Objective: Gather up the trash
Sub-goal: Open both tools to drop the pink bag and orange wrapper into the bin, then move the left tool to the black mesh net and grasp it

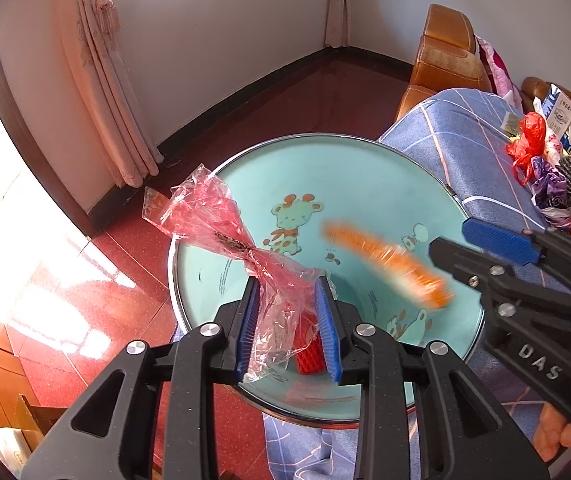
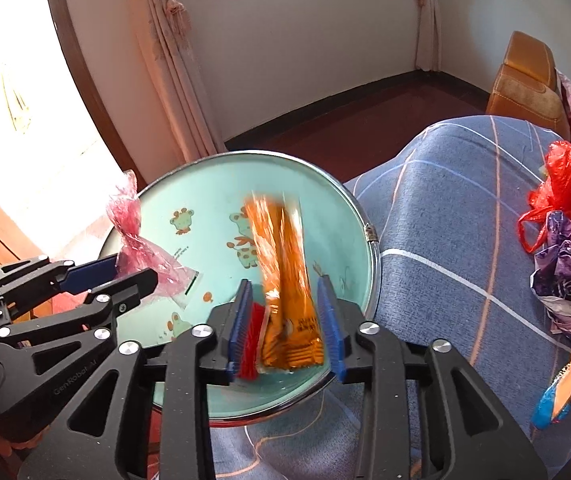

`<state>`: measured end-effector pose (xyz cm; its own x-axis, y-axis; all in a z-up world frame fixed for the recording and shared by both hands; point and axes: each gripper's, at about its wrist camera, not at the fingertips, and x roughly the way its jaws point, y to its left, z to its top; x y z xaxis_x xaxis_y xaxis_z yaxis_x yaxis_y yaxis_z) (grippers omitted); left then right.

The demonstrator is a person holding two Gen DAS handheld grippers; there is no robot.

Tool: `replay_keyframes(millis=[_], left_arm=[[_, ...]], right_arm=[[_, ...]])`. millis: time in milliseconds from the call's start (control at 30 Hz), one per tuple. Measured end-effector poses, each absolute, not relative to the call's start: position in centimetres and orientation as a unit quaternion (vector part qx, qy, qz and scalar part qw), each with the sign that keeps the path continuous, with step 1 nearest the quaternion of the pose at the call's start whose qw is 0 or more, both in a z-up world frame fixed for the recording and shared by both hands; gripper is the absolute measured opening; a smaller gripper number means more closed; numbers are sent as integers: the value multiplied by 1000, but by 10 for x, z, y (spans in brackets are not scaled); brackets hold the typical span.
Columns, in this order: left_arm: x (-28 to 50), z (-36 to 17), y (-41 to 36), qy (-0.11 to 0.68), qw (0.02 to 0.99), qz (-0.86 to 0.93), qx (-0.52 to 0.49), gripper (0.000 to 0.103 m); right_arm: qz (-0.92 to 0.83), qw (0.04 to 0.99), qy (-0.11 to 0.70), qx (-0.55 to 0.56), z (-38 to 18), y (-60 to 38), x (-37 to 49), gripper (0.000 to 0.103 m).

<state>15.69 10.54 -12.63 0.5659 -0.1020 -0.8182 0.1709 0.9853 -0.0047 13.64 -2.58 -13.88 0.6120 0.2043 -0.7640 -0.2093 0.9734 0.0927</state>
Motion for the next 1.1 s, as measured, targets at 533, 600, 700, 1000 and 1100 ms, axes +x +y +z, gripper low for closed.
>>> replay_keyframes(millis=[533,600,700,1000,1100], left_arm=[[138,-101,97,431,900,-45,53,77],[133,-96,93,424,903,-41,57,79],[125,-90,86,419,905,-45,60,79],[106,-79,59,412,906,-67,72,80],[101,-75,50,409,907,-74,74,82]], right_arm=[[60,923,380,14,-102,-60,101,50],[51,923,380,17,-100,-67,97,52],[38,924,380,23,-99,-78,90,55],[18,927,373,38,-93,-101,73,55],[15,929,367,45,-88,-111,65,55]])
